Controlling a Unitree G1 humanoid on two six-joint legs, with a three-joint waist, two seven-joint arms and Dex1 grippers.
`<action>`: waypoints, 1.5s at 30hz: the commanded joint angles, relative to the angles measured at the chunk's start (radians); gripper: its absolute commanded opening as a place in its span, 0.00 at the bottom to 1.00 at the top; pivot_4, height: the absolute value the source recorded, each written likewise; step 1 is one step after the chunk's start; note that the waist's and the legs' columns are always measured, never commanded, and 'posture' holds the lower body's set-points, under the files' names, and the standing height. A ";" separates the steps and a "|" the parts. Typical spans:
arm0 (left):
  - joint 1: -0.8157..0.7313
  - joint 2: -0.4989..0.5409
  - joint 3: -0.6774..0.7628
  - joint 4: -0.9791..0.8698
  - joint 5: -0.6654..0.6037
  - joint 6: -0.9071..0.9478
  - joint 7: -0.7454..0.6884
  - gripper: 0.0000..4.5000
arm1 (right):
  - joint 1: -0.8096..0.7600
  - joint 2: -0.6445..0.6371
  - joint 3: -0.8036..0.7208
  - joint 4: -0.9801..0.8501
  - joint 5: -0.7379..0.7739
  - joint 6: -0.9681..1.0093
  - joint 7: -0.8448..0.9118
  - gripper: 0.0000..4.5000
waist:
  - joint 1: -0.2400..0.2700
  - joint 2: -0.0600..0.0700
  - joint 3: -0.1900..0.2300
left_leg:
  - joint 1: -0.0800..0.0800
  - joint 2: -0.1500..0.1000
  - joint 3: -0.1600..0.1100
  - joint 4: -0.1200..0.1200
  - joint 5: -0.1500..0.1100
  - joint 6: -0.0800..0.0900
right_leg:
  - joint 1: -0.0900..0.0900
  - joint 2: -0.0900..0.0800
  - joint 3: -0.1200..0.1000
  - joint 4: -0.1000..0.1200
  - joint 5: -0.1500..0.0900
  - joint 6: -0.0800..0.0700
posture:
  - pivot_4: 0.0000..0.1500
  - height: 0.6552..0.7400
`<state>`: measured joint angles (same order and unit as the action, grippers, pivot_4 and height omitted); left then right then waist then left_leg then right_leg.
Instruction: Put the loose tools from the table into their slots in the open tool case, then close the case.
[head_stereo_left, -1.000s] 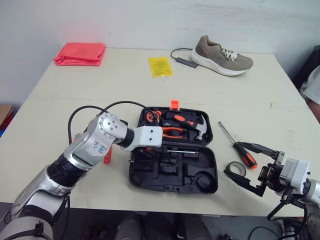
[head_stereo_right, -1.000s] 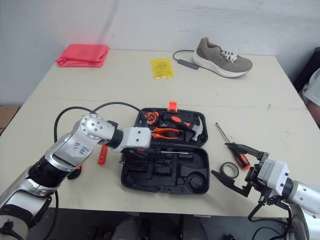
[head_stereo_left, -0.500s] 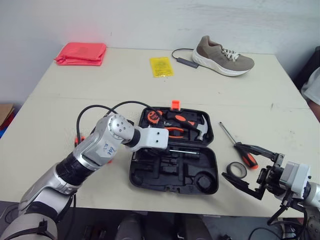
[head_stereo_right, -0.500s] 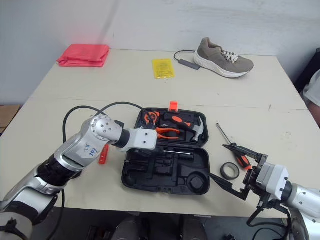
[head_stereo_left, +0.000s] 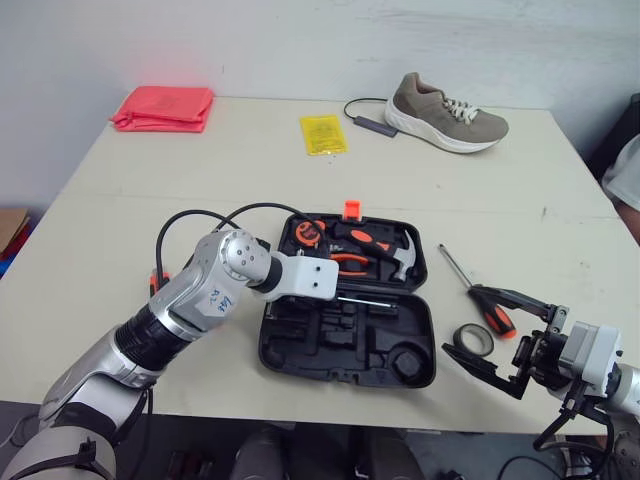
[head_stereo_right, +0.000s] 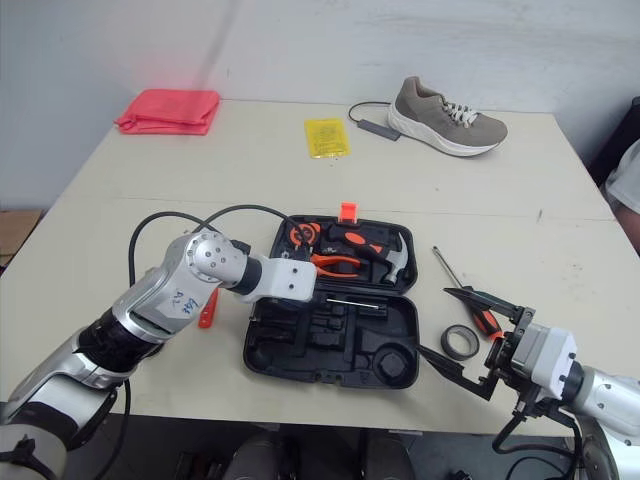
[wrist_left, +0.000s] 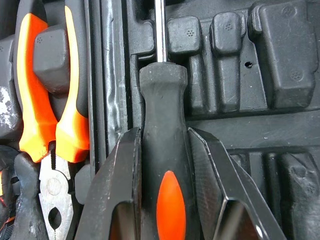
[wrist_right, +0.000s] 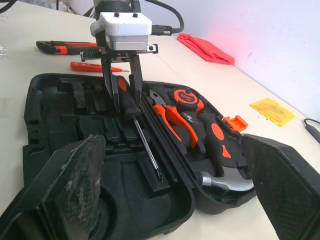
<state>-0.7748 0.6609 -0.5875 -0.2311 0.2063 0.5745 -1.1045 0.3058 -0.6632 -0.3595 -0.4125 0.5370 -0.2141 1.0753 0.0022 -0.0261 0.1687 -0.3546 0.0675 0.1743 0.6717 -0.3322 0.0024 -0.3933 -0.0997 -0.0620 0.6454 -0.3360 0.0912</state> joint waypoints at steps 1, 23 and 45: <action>0.030 -0.022 0.031 -0.027 -0.008 -0.017 0.022 0.55 | 0.005 -0.004 -0.014 -0.037 0.020 0.004 -0.010 1.00 | 0.002 0.001 0.000 | 0.000 0.000 0.000 0.000 0.000 0.000 | 0.000 -0.001 0.000 0.000 0.000 0.000 | 1.00 1.00; 0.167 -0.147 0.468 0.165 -0.486 -0.118 -0.061 0.00 | 0.032 -0.003 -0.027 -0.053 0.041 0.057 -0.013 1.00 | -0.001 0.001 0.000 | -0.001 0.001 -0.001 0.003 0.000 0.001 | 0.001 -0.001 -0.001 0.001 0.000 0.000 | 1.00 1.00; 0.167 -0.199 0.239 0.395 -0.264 -0.337 -0.007 0.00 | 0.055 0.004 -0.043 -0.020 0.033 0.033 -0.011 1.00 | 0.001 0.001 -0.001 | -0.001 0.000 -0.002 0.003 -0.001 0.002 | 0.001 -0.002 -0.002 0.000 0.000 0.000 | 1.00 1.00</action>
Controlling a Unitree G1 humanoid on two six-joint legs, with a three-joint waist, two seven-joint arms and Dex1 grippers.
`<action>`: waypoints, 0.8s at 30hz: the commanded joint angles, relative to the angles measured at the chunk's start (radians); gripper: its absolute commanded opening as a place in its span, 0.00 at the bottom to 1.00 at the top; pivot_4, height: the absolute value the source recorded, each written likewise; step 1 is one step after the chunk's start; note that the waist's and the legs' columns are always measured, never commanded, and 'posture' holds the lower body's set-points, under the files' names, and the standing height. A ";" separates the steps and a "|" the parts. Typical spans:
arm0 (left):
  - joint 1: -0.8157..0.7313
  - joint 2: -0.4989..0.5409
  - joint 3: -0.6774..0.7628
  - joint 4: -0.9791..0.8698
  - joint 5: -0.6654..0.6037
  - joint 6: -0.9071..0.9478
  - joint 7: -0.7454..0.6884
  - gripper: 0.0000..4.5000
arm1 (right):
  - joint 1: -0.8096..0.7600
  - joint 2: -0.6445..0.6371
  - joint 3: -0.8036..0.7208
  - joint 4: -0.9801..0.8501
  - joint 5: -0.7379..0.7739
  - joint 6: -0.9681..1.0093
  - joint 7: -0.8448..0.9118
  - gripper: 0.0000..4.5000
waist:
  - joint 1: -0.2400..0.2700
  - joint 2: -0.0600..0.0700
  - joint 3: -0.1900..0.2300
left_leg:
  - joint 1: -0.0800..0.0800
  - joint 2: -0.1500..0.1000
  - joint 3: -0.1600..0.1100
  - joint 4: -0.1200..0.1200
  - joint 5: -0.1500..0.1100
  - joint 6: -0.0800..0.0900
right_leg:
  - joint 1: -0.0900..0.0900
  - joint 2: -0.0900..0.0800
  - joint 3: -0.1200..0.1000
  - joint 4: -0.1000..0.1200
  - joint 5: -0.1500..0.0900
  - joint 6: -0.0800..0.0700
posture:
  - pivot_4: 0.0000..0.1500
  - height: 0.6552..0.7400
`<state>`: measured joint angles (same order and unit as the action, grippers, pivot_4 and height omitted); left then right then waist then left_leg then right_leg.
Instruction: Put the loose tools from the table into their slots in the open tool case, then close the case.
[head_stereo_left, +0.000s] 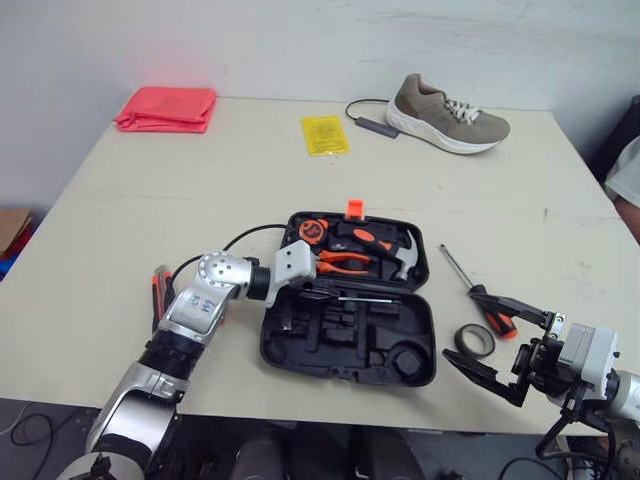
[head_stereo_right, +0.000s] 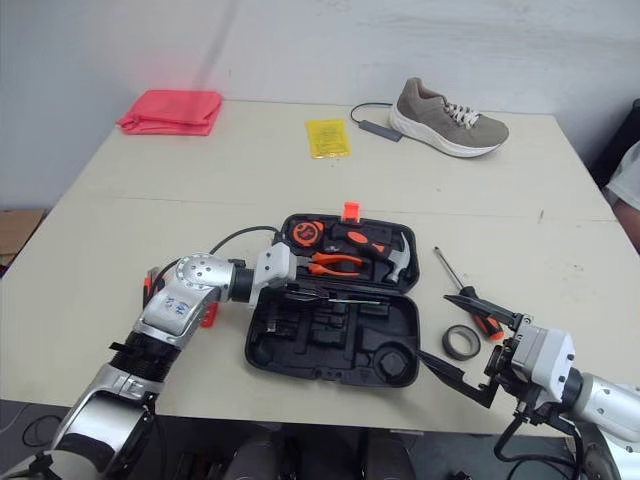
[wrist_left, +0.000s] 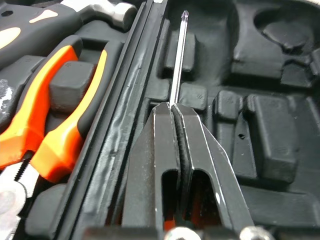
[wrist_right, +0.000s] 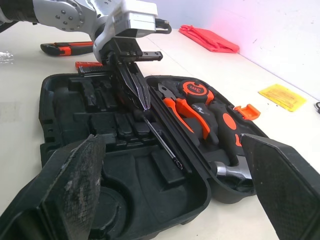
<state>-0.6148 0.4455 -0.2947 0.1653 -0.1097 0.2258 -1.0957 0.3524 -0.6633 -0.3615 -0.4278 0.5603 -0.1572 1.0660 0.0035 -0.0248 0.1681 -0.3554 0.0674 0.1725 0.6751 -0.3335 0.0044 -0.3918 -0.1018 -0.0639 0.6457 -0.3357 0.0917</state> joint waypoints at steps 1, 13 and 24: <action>0.003 0.014 -0.063 -0.008 0.056 0.021 -0.016 0.00 | 0.010 0.005 -0.042 -0.002 0.010 -0.026 0.000 1.00 | 0.000 0.000 0.000 | 0.000 0.000 0.000 0.000 0.000 0.000 | 0.000 0.000 0.000 0.000 0.000 0.000 | 1.00 1.00; -0.022 0.004 -0.226 -0.049 0.197 0.127 -0.010 0.00 | 0.041 0.022 -0.044 0.058 -0.005 -0.088 0.011 1.00 | 0.017 0.003 -0.008 | 0.001 0.000 0.000 0.000 -0.001 0.002 | 0.002 -0.001 0.000 -0.002 0.000 0.000 | 1.00 1.00; 0.015 -0.027 0.030 -0.060 -0.062 -0.158 -0.076 0.00 | 0.072 0.037 -0.140 0.116 0.007 -0.139 -0.022 1.00 | 0.018 0.006 -0.008 | 0.000 -0.001 0.000 0.000 -0.002 0.003 | 0.001 -0.009 -0.002 -0.001 0.000 0.000 | 1.00 1.00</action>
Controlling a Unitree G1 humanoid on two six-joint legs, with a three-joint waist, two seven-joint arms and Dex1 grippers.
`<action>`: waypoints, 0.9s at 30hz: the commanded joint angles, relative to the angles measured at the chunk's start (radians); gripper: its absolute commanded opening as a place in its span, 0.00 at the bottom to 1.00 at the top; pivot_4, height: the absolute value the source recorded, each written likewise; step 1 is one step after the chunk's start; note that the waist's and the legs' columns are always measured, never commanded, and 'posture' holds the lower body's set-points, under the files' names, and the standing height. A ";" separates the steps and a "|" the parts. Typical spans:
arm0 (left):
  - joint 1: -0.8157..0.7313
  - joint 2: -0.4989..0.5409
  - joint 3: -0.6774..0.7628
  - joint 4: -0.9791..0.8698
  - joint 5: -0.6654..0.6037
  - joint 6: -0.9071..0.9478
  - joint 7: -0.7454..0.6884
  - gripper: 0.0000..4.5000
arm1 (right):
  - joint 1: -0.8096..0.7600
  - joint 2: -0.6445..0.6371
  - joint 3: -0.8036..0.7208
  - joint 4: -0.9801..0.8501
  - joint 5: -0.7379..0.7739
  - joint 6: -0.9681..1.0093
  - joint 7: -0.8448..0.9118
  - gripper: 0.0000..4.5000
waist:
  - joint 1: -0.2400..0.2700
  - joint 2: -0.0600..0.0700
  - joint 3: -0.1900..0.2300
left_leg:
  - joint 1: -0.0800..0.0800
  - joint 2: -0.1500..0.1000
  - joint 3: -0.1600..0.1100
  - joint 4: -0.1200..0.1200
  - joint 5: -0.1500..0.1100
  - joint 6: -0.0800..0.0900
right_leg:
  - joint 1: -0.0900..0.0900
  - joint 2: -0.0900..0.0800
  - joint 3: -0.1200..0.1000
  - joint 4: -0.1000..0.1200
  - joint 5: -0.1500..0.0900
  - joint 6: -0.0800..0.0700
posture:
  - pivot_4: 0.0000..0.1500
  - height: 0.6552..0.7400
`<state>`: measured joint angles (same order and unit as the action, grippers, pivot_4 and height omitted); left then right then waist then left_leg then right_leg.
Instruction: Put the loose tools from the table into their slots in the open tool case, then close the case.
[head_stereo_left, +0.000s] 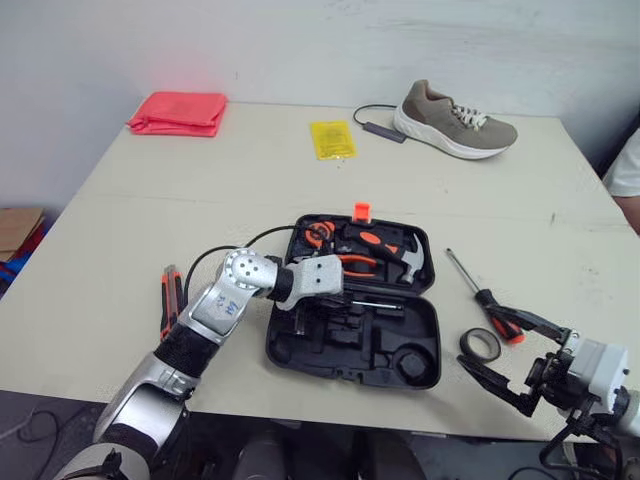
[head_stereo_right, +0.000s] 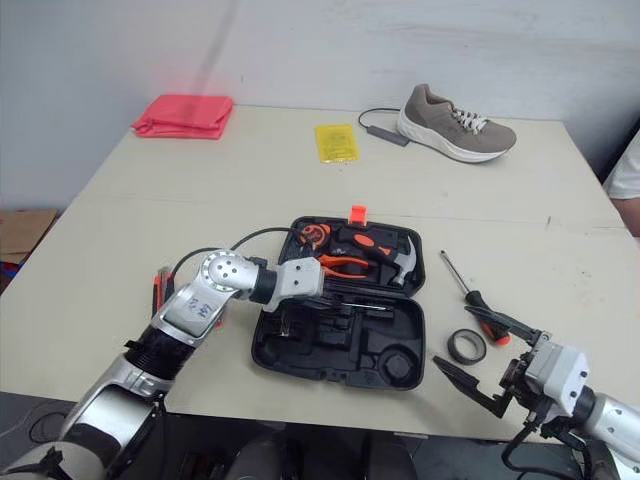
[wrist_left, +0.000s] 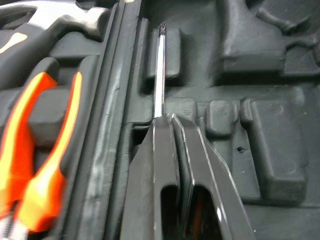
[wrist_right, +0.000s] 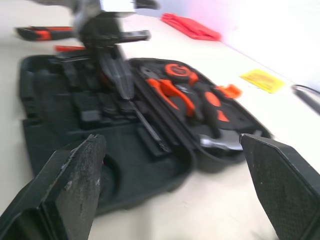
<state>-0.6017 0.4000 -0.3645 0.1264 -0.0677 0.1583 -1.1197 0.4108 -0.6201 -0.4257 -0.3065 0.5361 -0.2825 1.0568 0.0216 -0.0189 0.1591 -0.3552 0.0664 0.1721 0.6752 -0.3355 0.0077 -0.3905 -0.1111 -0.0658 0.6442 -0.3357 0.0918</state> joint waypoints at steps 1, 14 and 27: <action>0.008 0.030 0.128 -0.019 -0.129 -0.111 -0.065 0.00 | 0.019 -0.008 -0.094 -0.004 0.037 -0.012 -0.013 1.00 | -0.001 0.000 0.002 | -0.001 0.000 0.000 0.001 0.000 0.000 | -0.001 0.000 -0.001 0.000 0.000 0.000 | 1.00 1.00; 0.252 0.412 0.697 0.240 -0.278 -0.182 0.019 0.88 | 0.221 0.022 -0.413 0.085 0.083 0.056 -0.036 1.00 | -0.024 -0.001 0.003 | 0.000 -0.001 0.000 -0.008 0.000 0.000 | -0.001 -0.003 -0.003 -0.003 0.000 0.000 | 1.00 1.00; 0.489 0.642 1.001 0.725 -0.309 -0.315 0.060 0.98 | 0.307 0.122 -0.539 0.283 0.032 -0.013 -0.138 1.00 | -0.028 0.000 0.004 | 0.004 0.000 -0.001 -0.014 -0.010 -0.003 | -0.004 -0.008 -0.005 -0.008 -0.001 -0.002 | 1.00 1.00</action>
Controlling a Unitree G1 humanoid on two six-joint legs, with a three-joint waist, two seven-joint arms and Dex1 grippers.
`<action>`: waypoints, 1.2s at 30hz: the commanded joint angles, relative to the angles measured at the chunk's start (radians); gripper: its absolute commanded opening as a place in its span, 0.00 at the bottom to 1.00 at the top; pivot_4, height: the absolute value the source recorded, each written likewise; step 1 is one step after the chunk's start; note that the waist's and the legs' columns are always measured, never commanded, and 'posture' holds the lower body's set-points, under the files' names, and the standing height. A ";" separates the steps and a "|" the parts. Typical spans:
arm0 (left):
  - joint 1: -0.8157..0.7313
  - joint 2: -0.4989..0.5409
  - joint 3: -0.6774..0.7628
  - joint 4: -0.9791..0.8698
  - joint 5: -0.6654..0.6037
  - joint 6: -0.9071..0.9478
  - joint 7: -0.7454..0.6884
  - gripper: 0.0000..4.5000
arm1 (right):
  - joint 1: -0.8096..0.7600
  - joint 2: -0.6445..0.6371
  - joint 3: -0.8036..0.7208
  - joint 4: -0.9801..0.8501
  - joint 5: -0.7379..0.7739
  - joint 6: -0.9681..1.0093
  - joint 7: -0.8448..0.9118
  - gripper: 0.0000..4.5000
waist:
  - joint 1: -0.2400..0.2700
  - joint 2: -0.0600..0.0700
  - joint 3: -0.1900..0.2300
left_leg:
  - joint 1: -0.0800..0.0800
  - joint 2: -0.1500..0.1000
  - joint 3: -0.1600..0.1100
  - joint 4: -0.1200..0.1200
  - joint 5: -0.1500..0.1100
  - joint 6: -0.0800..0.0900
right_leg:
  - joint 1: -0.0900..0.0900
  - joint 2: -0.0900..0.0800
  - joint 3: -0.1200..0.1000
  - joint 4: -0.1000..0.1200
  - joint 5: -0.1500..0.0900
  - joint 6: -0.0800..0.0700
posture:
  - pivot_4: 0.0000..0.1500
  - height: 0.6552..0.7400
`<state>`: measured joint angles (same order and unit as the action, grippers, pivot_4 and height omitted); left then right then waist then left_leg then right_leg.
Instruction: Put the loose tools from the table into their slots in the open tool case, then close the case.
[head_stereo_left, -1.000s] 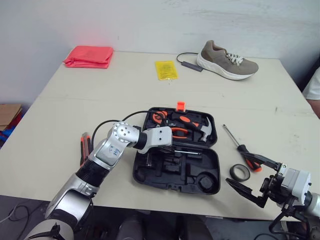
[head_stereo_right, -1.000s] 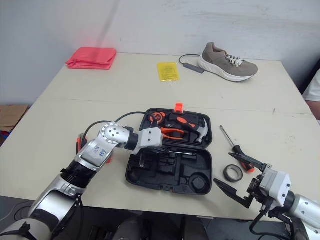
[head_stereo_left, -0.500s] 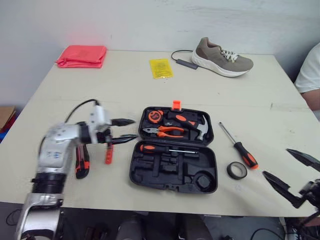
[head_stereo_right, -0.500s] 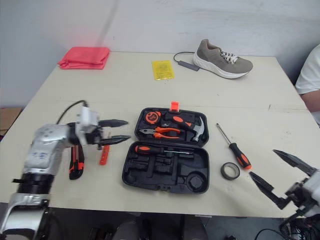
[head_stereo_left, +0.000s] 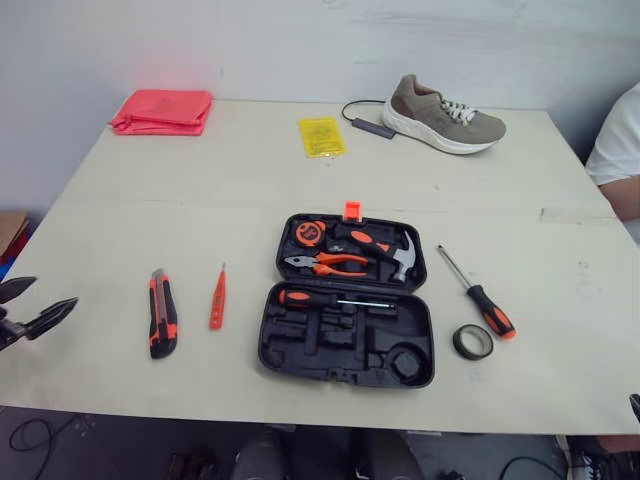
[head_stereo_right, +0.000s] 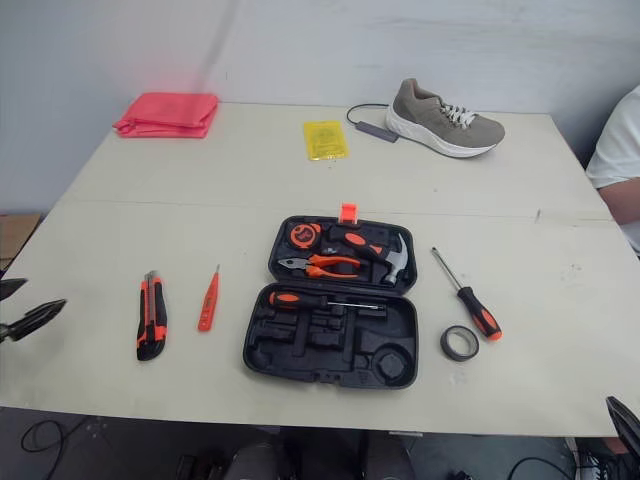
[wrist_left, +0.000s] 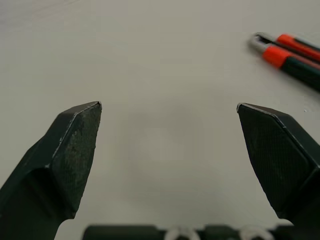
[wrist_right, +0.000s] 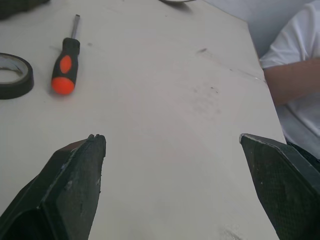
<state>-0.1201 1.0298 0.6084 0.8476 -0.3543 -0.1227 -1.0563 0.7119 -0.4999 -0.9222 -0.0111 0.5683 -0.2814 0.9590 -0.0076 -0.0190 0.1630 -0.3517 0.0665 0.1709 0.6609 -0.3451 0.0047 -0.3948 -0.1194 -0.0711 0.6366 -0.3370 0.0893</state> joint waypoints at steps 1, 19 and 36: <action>0.011 0.005 0.028 -0.009 -0.027 -0.035 -0.008 0.98 | 0.001 0.002 -0.037 -0.026 0.002 -0.006 -0.056 1.00 | 0.003 0.000 0.000 | 0.000 0.000 0.000 0.000 0.000 0.000 | 0.000 -0.001 0.000 0.000 0.000 0.000 | 1.00 1.00; -0.108 -0.198 -0.289 -0.847 -0.233 0.360 -0.078 0.98 | -0.245 -0.313 0.234 -0.565 0.171 0.777 -0.407 1.00 | -0.005 0.000 -0.001 | -0.001 -0.001 0.003 -0.006 0.011 -0.003 | 0.001 0.004 0.002 0.000 0.000 0.000 | 1.00 1.00; -0.241 -0.307 -0.532 -1.161 -0.321 0.536 -0.115 0.98 | -0.489 -0.360 0.486 -0.418 0.074 1.072 -0.489 1.00 | 0.004 -0.001 0.000 | -0.005 -0.001 0.003 0.002 0.012 -0.001 | 0.001 0.014 0.005 -0.001 0.002 0.003 | 1.00 1.00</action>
<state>-0.3501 0.7206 0.0685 -0.2749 -0.6572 0.4093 -1.1713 0.2304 -0.8604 -0.4383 -0.4337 0.6654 0.7957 0.4659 -0.0033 -0.0201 0.1627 -0.3566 0.0662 0.1739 0.6628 -0.3332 0.0035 -0.3939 -0.1035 -0.0653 0.6354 -0.3349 0.0926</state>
